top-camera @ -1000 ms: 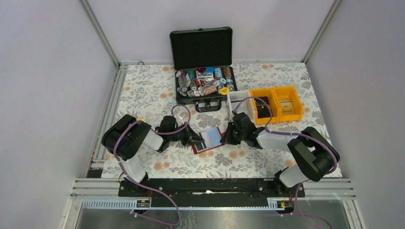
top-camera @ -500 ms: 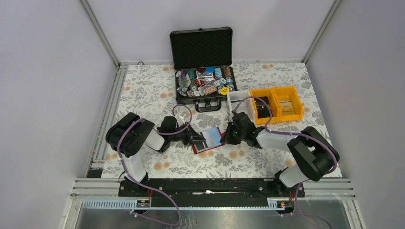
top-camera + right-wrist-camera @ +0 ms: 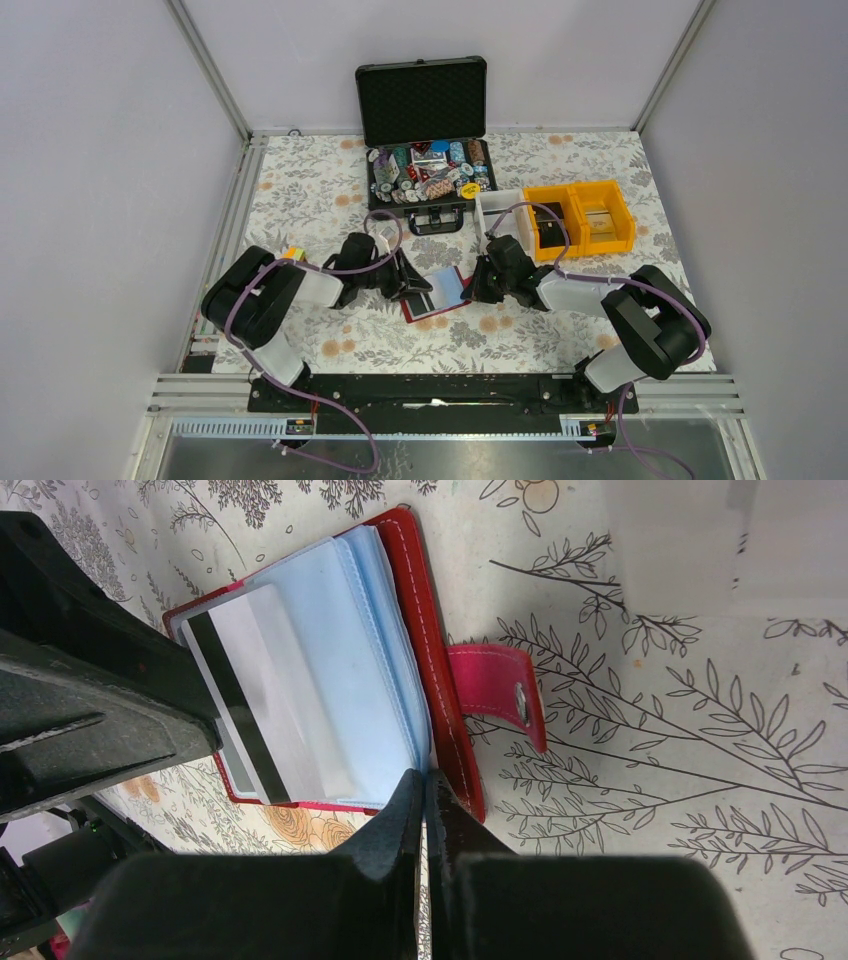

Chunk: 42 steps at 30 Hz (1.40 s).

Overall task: Put the credit cards into the card holder
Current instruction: Insert the credit card into the card holder.

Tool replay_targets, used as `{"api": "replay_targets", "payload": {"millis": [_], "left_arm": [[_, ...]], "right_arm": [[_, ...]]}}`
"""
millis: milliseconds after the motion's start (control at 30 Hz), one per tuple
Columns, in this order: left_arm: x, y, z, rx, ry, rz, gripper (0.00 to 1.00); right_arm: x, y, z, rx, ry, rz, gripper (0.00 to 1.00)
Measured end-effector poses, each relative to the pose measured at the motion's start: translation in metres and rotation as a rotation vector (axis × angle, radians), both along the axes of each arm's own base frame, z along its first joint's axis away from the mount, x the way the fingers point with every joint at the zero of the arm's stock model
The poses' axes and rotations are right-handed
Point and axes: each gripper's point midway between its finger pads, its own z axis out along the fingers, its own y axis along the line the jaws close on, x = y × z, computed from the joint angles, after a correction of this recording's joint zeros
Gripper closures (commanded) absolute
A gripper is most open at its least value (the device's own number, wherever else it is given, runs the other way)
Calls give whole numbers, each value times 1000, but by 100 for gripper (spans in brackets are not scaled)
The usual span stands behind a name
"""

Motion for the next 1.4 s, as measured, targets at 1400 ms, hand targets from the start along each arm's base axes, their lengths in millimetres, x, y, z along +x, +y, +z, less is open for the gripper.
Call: {"api": "replay_targets", "payload": {"millis": [1400], "left_arm": [[0,-6,3,261,-39,-60,51]], "right_arm": [[0,-11,3,-55,-25,-15,78]]}}
